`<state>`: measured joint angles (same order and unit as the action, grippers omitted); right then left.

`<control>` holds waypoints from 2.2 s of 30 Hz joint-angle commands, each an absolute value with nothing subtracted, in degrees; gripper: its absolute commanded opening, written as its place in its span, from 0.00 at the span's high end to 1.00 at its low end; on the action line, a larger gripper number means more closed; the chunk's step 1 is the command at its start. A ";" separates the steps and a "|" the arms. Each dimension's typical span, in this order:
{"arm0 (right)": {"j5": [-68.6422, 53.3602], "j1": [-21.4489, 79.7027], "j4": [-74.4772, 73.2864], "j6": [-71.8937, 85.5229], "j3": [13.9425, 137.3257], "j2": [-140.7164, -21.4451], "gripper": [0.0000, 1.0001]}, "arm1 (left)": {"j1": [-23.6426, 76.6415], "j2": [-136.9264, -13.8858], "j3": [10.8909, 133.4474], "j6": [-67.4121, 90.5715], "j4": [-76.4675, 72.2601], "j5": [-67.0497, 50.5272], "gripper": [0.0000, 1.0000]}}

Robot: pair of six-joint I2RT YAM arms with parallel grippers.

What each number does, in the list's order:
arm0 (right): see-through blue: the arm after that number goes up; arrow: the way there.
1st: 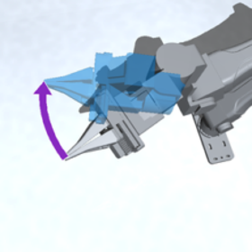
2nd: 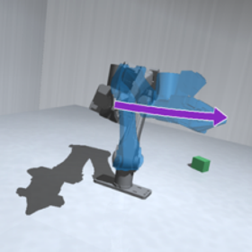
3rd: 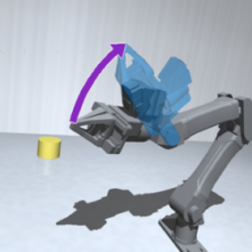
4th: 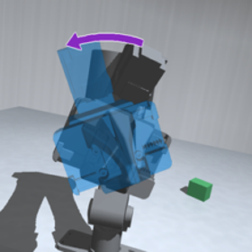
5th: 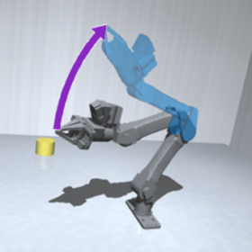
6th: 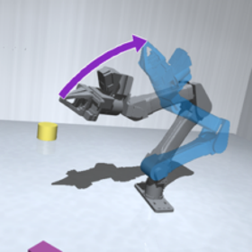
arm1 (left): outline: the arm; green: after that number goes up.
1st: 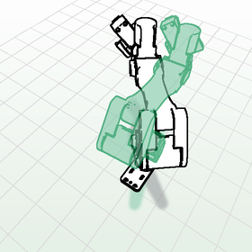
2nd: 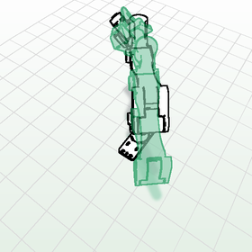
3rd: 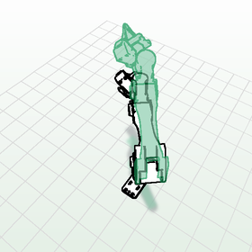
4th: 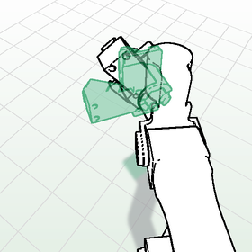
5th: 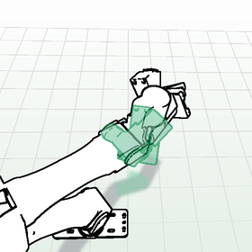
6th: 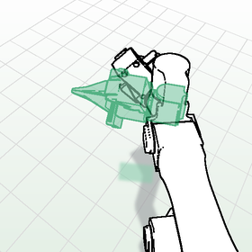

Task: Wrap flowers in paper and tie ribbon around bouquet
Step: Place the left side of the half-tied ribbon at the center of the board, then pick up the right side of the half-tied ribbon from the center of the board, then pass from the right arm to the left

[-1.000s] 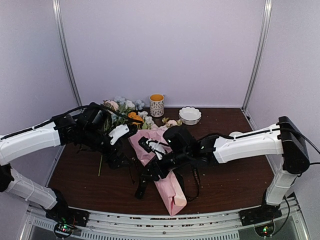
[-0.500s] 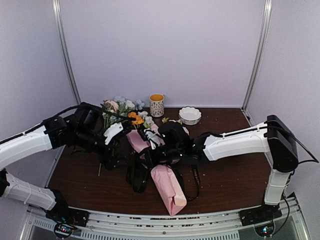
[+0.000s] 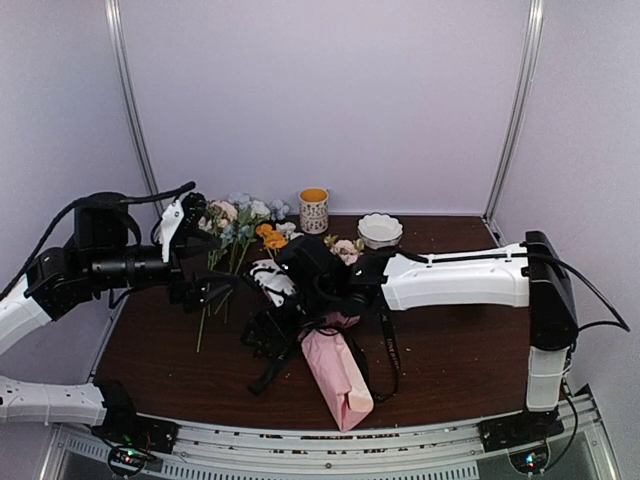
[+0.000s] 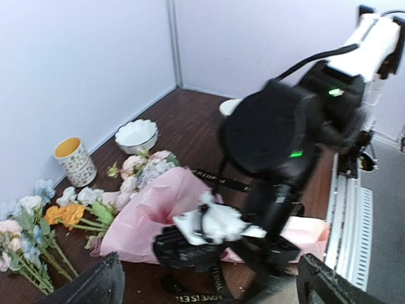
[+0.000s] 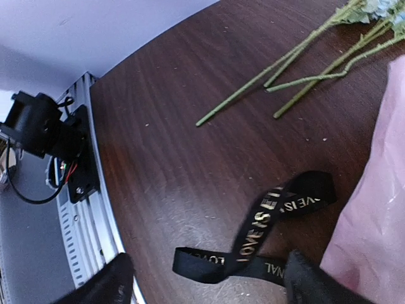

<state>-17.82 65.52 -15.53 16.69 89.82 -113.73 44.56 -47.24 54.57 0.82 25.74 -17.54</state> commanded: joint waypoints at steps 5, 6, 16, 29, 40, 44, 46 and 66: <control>-8.53 68.11 -31.16 10.86 81.40 -95.09 0.00 | 43.93 -50.94 54.43 2.91 20.52 -3.80 0.02; -4.92 68.04 -33.21 12.51 80.05 -92.60 0.00 | 43.94 -51.88 54.45 2.91 20.19 -3.50 0.02; 13.81 59.93 -41.14 40.85 54.37 -80.29 0.07 | 51.04 -72.42 61.54 3.42 16.86 -4.97 0.37; 1.33 60.34 -29.31 42.89 49.26 -94.80 0.32 | 54.87 -93.77 72.22 4.90 18.92 0.11 0.38; 7.98 58.62 -36.74 35.71 56.36 -89.16 1.00 | 57.30 -106.72 87.31 2.38 22.35 1.76 0.42; 8.55 58.58 -36.07 29.93 63.26 -80.54 1.00 | 56.71 -111.06 88.27 2.82 24.47 7.86 0.44; 4.78 58.70 -28.45 27.07 64.34 -70.70 1.00 | 55.88 -111.80 83.25 3.86 21.63 7.46 0.46; -12.15 67.08 -13.80 13.19 86.92 -68.88 1.00 | 51.81 -115.52 67.37 0.89 17.75 10.32 0.52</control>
